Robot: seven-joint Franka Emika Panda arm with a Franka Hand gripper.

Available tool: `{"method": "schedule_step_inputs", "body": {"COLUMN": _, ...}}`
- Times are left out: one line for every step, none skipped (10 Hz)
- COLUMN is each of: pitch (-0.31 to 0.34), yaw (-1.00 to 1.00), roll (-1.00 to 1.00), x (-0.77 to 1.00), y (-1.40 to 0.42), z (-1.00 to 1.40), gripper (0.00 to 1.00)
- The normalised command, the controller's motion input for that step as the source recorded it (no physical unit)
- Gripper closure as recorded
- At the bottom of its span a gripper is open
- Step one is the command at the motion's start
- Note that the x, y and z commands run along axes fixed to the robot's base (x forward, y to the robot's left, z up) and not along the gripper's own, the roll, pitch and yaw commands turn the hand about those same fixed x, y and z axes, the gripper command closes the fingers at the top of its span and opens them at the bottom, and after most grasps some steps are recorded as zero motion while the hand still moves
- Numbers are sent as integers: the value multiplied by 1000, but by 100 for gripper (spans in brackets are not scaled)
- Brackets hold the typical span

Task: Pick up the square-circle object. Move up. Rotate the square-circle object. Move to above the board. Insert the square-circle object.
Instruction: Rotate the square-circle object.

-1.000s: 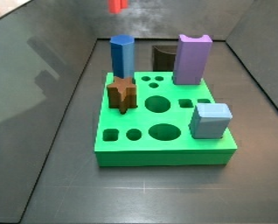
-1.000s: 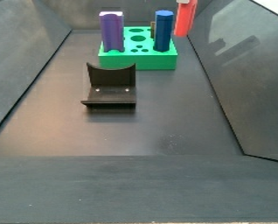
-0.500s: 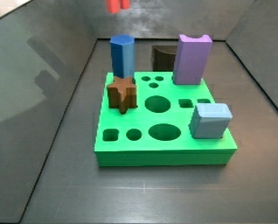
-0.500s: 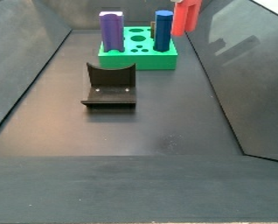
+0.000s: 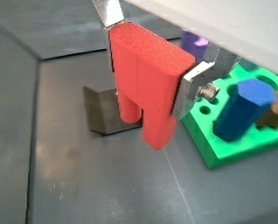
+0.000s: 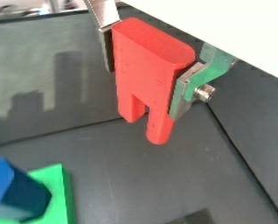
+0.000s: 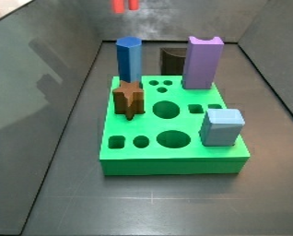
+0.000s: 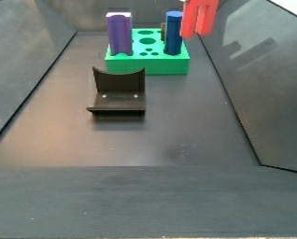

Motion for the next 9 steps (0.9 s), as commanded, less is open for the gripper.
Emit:
{"method": "schedule_step_inputs", "body": {"pitch": 55, "yaw": -1000, "roll": -5, "x": 6, "y": 8, "z": 7, "gripper": 100}}
{"method": "schedule_step_inputs", "body": {"pitch": 66, "yaw": -1000, "roll": -6, "x": 7, "y": 8, "z": 8, "gripper": 100}}
{"method": "schedule_step_inputs", "body": {"pitch": 73, "yaw": -1000, "roll": -7, "x": 8, "y": 9, "z": 8, "gripper": 100}}
{"method": "schedule_step_inputs", "body": {"pitch": 95, "yaw": -1000, "roll": -9, "x": 9, "y": 9, "z": 9, "gripper": 100}}
{"method": "schedule_step_inputs", "body": {"pitch": 104, "yaw": -865, "roll": -10, "x": 10, "y": 10, "z": 10, "gripper": 100}}
{"method": "schedule_step_inputs", "body": {"pitch": 101, "yaw": -532, "roll": -9, "x": 12, "y": 10, "z": 12, "gripper": 100}}
{"method": "schedule_step_inputs", "body": {"pitch": 100, "yaw": -404, "roll": -9, "x": 14, "y": 10, "z": 13, "gripper": 100}}
{"method": "schedule_step_inputs", "body": {"pitch": 99, "yaw": -202, "roll": -9, "x": 15, "y": 10, "z": 14, "gripper": 100}}
{"method": "schedule_step_inputs", "body": {"pitch": 98, "yaw": -157, "roll": -209, "x": 0, "y": 0, "z": -1000, "gripper": 100}}
